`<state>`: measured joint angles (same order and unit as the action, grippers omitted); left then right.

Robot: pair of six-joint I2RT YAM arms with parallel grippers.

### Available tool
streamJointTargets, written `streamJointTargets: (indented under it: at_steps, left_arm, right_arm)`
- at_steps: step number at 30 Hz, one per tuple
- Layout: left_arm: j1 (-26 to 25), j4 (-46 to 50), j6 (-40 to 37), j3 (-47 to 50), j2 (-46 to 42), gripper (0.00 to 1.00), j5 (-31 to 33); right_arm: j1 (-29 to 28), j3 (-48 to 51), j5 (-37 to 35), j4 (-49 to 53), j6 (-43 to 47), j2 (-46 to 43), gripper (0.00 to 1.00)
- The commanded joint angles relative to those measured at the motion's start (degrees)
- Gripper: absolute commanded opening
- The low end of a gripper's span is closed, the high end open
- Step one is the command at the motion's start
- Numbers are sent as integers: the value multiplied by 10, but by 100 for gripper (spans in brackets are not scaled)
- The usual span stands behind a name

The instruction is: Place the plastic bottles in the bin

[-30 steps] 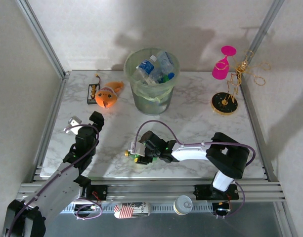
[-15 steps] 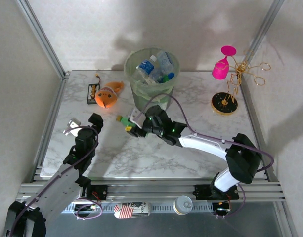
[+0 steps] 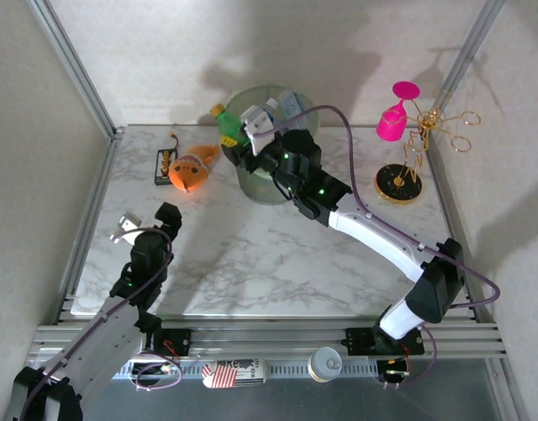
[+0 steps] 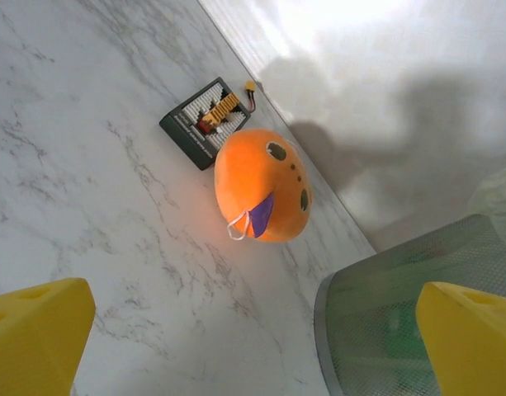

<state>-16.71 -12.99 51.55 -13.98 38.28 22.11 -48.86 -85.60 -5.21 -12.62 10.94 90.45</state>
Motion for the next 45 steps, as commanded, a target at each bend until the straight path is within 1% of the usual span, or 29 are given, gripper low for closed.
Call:
streamJointTargets:
  at_steps: [1,7,12,19,26,28,29,33,34,35,39,42,45]
  left_arm:
    - [5,12,10,9,-13,100,-8]
    - [6,34,9,13,-35,100,-7]
    - [7,46,12,19,-56,100,-3]
    - [7,52,16,19,-67,100,-4]
    - [7,60,15,18,-75,100,-2]
    - [7,61,16,18,-76,100,-1]
    - [8,61,16,18,-76,99,0]
    - [8,54,14,18,-71,100,1]
    - [8,51,15,18,-69,99,0]
    - [8,49,15,17,-67,100,0]
    - [9,37,13,12,-53,100,0]
    - [9,29,10,6,-41,100,-2]
    - [10,21,8,2,-29,100,-4]
  right_arm:
    - [26,-25,-41,-25,4,29,51]
    - [61,-53,-47,-27,37,75,51]
    - [76,-68,-29,-12,43,104,51]
    - [78,-102,-28,30,38,159,52]
    - [80,-125,-41,49,58,192,54]
    - [79,-138,-44,64,63,201,57]
    - [79,-144,-48,70,64,204,61]
    - [79,-144,-38,72,52,190,92]
    - [79,-143,-32,70,48,183,96]
    - [79,-142,-27,68,43,177,98]
    - [78,-140,-10,64,20,147,99]
    - [78,-115,-17,37,6,119,99]
    - [78,-86,-22,-1,-1,97,94]
